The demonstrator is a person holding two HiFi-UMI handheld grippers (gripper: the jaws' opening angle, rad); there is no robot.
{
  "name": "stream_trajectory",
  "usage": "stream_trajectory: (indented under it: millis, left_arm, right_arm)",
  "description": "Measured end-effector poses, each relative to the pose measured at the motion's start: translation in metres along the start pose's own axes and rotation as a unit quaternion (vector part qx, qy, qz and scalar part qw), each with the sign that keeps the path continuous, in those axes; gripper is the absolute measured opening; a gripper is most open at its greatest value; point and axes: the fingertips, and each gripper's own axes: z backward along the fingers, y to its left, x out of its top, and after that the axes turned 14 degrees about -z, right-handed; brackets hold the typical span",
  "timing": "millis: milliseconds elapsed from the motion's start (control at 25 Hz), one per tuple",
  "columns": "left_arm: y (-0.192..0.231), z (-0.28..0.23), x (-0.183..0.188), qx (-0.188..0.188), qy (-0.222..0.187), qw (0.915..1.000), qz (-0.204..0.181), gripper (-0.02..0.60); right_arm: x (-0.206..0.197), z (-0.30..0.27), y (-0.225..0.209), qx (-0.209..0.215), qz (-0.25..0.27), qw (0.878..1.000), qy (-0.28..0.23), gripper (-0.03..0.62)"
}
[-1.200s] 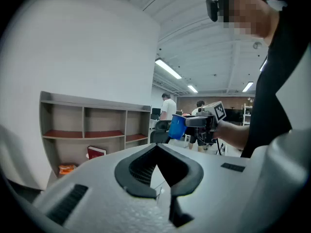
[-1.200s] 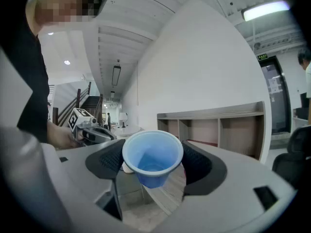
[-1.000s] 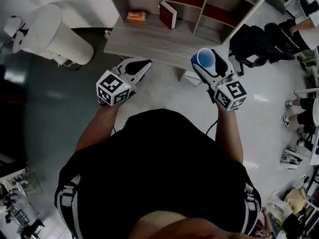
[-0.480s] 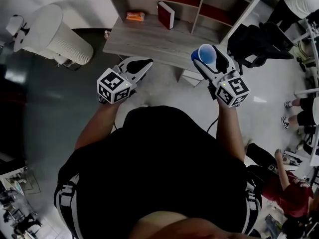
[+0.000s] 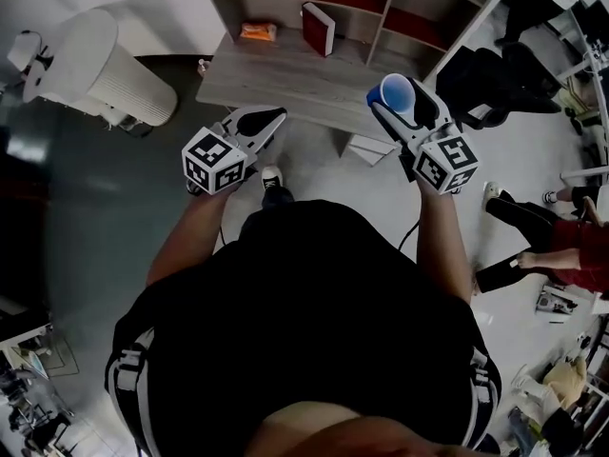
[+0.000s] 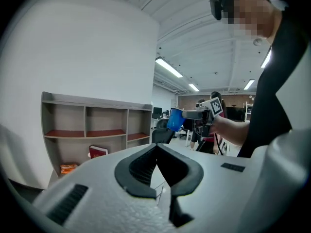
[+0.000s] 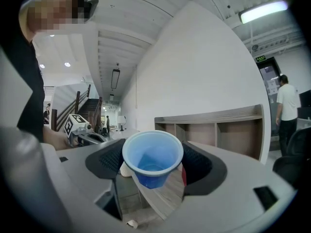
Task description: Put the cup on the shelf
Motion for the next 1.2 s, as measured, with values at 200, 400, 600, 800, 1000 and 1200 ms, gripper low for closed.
stream_trajectory:
  millis: [200, 400, 600, 800, 1000, 1200]
  left_arm:
    - [0.019, -0.007, -0.003, -0.009, -0.010, 0.9999, 0.003, 0.017]
    - [0.050, -0.018, -0.007, -0.021, -0.010, 0.9997, 0.007, 0.017]
    - [0.087, -0.026, -0.015, -0.028, -0.011, 0.9994, 0.013, 0.017]
    - [0.127, -0.032, -0.024, -0.036, -0.007, 0.9992, 0.017, 0.017]
    - [0.159, -0.045, -0.026, -0.042, -0.008, 0.9989, 0.019, 0.017]
    - [0.183, -0.059, -0.029, -0.048, -0.008, 0.9986, 0.021, 0.017]
  right_arm:
    - [0.000, -0.015, -0.007, -0.015, 0.000, 1.000, 0.006, 0.367]
    - [0.001, -0.037, -0.018, -0.025, -0.005, 1.000, 0.010, 0.367]
    - [0.003, -0.066, -0.031, -0.036, -0.007, 0.999, 0.016, 0.367]
    - [0.008, -0.100, -0.044, -0.046, -0.018, 0.999, 0.015, 0.367]
    - [0.010, -0.128, -0.057, -0.051, -0.023, 0.998, 0.019, 0.367]
    - [0.009, -0.148, -0.069, -0.054, -0.029, 0.998, 0.025, 0.367]
